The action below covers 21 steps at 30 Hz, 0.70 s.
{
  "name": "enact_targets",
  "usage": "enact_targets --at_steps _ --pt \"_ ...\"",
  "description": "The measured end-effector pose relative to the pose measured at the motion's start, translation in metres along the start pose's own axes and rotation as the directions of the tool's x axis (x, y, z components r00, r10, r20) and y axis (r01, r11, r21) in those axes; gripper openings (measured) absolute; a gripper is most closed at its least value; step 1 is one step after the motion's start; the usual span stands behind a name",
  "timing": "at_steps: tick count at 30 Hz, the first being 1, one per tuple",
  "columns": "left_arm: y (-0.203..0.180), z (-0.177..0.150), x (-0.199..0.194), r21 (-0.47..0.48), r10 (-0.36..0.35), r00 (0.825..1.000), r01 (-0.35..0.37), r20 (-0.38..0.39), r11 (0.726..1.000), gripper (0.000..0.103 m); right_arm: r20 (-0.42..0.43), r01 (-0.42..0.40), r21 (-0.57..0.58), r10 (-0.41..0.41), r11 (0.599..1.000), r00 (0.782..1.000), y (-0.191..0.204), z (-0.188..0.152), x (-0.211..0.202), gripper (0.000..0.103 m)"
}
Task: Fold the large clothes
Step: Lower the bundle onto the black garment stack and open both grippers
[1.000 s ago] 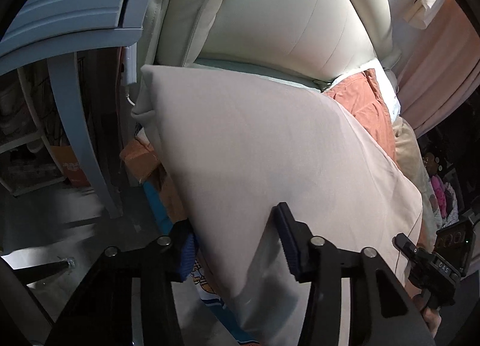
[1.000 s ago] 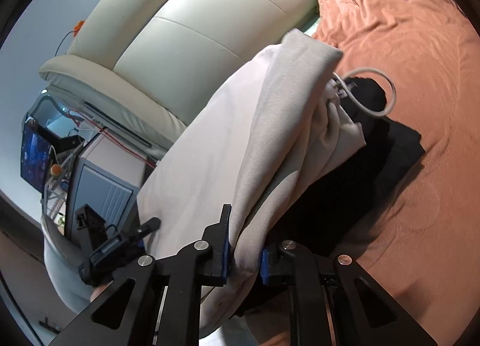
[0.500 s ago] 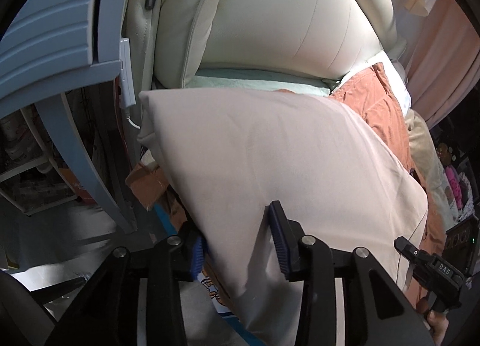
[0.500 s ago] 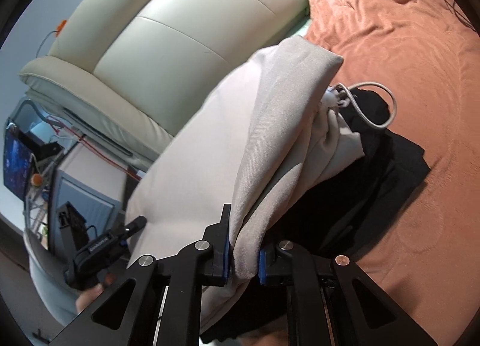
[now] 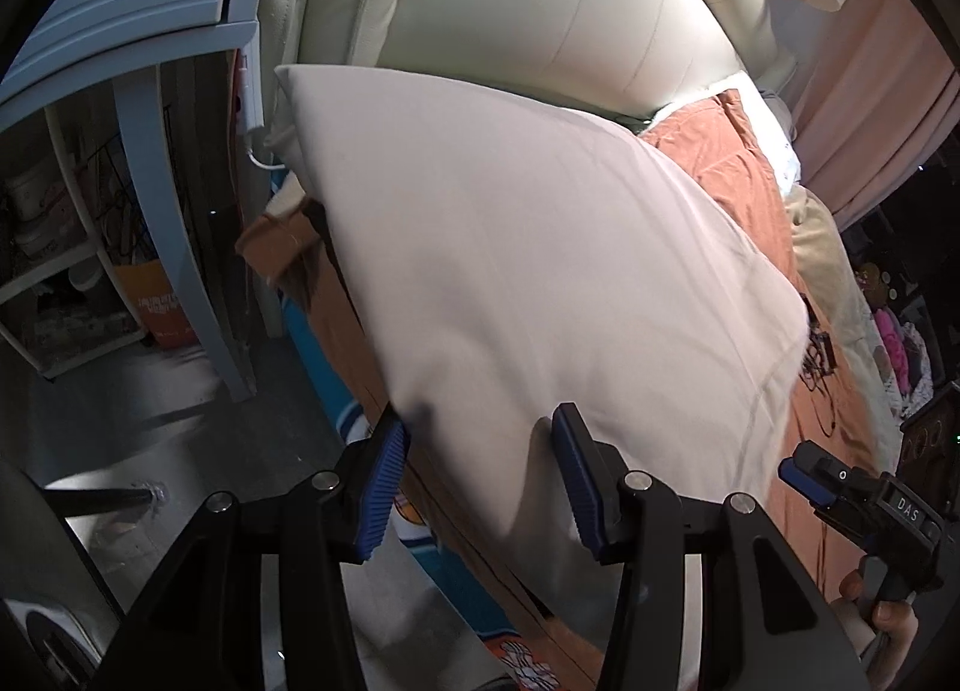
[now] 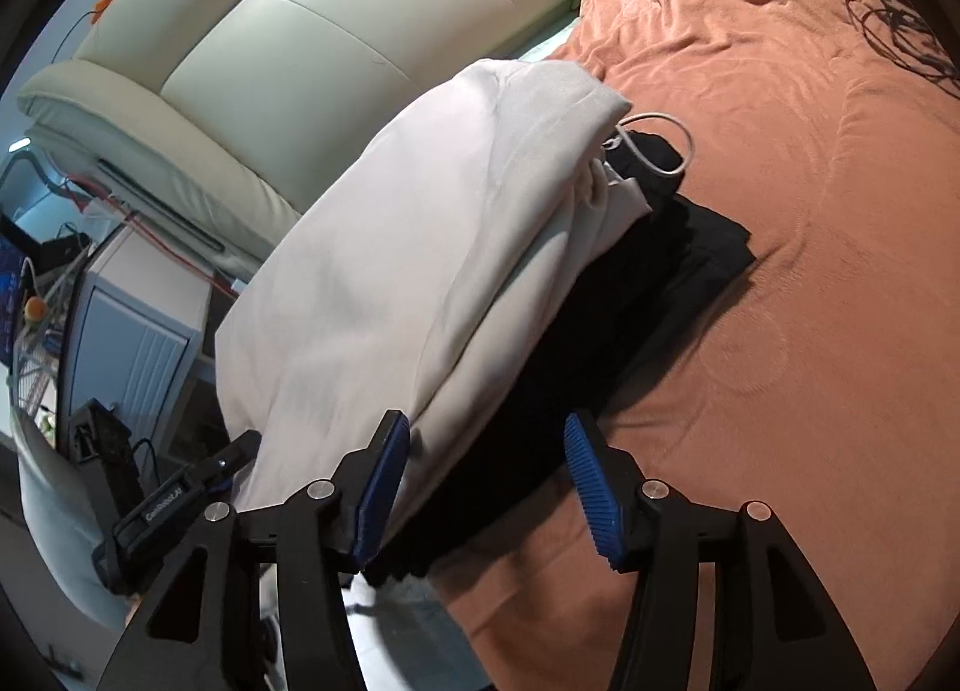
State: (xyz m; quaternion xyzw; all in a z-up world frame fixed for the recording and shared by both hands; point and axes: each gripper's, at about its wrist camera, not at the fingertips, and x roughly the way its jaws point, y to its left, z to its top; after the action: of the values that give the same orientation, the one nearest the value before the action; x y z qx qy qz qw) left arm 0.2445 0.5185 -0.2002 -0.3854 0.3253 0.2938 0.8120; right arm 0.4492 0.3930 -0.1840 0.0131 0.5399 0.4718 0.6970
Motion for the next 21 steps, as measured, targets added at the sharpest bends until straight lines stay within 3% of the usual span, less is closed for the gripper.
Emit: enact_targets --at_steps 9,12,18,21 --pt "-0.035 -0.021 -0.025 0.038 -0.041 0.999 0.041 -0.017 0.998 0.05 0.055 0.033 0.003 -0.033 0.999 0.998 -0.015 -0.025 -0.072 0.063" --pt "-0.045 -0.033 -0.039 0.054 -0.041 0.999 0.04 0.018 0.998 0.05 0.08 0.046 -0.003 -0.046 0.999 0.996 -0.021 -0.035 -0.099 0.074" --pt "-0.067 -0.049 -0.068 0.105 -0.082 0.996 0.077 0.046 0.991 0.05 0.138 0.104 -0.034 -0.098 0.994 0.986 -0.026 -0.059 -0.159 0.075" --pt "-0.08 -0.058 -0.083 0.145 -0.116 0.991 0.106 0.061 0.984 0.052 0.186 0.141 -0.045 -0.13 0.989 0.974 -0.025 -0.075 -0.191 0.085"
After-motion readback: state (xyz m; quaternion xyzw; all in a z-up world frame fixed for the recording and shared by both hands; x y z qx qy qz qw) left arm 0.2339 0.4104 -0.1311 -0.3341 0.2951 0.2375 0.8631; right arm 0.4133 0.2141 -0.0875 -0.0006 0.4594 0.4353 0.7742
